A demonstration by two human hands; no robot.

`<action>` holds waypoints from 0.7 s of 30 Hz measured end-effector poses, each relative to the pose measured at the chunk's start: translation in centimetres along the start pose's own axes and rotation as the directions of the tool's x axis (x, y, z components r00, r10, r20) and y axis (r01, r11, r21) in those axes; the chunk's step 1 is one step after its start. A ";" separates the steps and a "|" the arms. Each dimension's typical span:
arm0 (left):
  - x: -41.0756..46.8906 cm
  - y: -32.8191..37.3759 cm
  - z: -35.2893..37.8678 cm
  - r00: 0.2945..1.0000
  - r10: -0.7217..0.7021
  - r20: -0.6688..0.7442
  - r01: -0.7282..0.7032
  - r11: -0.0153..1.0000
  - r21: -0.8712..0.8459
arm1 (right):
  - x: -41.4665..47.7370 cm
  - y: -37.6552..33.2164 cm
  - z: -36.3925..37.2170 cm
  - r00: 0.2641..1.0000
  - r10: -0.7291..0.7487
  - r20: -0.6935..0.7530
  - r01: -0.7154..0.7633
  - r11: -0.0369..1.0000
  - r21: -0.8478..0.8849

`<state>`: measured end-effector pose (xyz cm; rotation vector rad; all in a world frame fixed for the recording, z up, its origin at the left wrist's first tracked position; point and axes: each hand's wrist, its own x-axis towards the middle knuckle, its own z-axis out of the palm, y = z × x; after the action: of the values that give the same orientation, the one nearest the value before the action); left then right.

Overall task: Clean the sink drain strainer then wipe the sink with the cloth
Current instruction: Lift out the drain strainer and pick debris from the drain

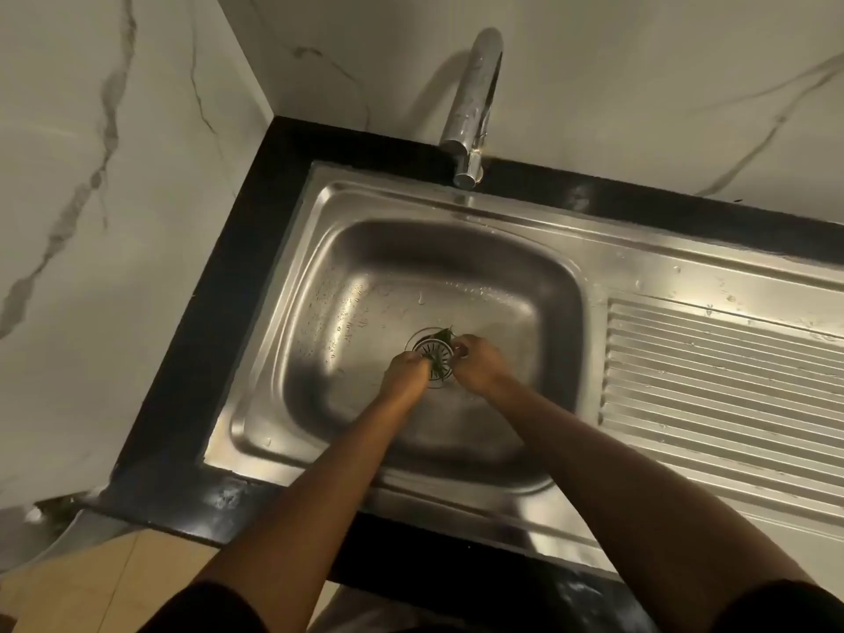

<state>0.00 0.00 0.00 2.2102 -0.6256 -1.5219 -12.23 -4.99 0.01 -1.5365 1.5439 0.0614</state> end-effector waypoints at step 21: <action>2.6 -0.5 0.8 0.984 -0.160 0.078 0.166 0.983 -0.078 | 4.7 1.6 2.4 0.995 0.095 -0.040 -0.098 0.992 -0.074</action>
<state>0.14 -1.06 -2.57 2.1978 -0.4010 -1.6827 -11.25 -6.81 -5.14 -1.5283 1.6612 0.1498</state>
